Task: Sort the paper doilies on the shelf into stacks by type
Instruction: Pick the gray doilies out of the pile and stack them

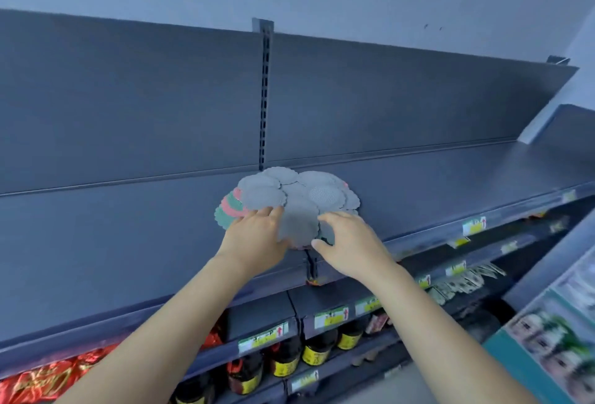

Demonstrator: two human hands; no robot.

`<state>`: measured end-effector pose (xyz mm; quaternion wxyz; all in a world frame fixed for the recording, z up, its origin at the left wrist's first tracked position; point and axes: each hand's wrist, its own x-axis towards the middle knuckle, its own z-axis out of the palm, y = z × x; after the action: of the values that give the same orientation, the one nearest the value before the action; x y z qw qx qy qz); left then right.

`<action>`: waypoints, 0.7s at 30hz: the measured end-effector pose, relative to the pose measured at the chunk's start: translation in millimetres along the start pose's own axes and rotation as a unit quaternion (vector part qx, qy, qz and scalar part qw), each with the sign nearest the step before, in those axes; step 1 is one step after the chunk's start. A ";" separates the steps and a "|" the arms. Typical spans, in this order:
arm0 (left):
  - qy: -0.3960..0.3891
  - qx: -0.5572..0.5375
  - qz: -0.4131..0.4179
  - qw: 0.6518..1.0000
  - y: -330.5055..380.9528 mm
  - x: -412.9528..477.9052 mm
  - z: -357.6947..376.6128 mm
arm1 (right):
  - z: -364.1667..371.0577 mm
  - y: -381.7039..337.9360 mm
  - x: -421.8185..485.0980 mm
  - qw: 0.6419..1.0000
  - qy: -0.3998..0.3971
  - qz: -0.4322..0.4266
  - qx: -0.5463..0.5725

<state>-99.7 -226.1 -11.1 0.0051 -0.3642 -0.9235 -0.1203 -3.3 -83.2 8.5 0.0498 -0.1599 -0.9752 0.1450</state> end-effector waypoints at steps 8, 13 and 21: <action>-0.137 0.012 -0.010 0.990 12.3 91.2 12.3 | 0.5 52.3 69.1 0.996 -0.068 -0.039 0.049; -0.180 -0.003 -0.008 0.984 10.6 122.6 2.3 | 1.6 59.6 128.7 0.993 -0.088 -0.072 0.034; -0.154 -0.158 -0.036 0.975 -15.5 129.6 -11.4 | 14.2 55.3 187.6 0.978 -0.171 -0.120 0.011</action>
<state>-206.2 -152.6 9.1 -0.1990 -0.3408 -0.8952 -0.2073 -166.0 24.3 -12.0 -0.0992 -0.0141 -0.9796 0.1743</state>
